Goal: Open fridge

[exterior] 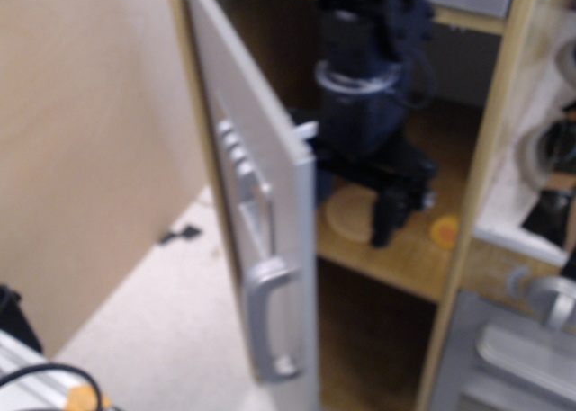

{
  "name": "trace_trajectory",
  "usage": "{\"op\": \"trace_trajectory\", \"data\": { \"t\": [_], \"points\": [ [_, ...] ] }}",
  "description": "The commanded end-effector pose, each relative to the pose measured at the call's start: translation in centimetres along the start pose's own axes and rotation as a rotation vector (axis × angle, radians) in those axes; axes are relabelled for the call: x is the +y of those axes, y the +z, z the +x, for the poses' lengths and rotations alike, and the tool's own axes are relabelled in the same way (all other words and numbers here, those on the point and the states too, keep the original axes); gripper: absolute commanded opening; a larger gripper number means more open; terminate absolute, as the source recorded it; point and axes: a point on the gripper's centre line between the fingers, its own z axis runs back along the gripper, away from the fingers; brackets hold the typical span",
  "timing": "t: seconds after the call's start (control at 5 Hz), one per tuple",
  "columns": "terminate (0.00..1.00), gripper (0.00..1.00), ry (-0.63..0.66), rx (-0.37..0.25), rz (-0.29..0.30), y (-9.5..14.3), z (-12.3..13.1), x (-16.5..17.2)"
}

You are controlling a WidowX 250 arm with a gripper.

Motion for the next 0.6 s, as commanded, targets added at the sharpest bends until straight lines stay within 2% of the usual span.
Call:
{"op": "trace_trajectory", "data": {
  "t": [0.0, 0.4],
  "points": [
    [0.0, 1.0, 0.014, -0.09, 0.019, 1.7, -1.8, 3.9],
    [0.0, 1.0, -0.005, -0.114, 0.043, 1.7, -1.5, 7.8]
  ]
}}
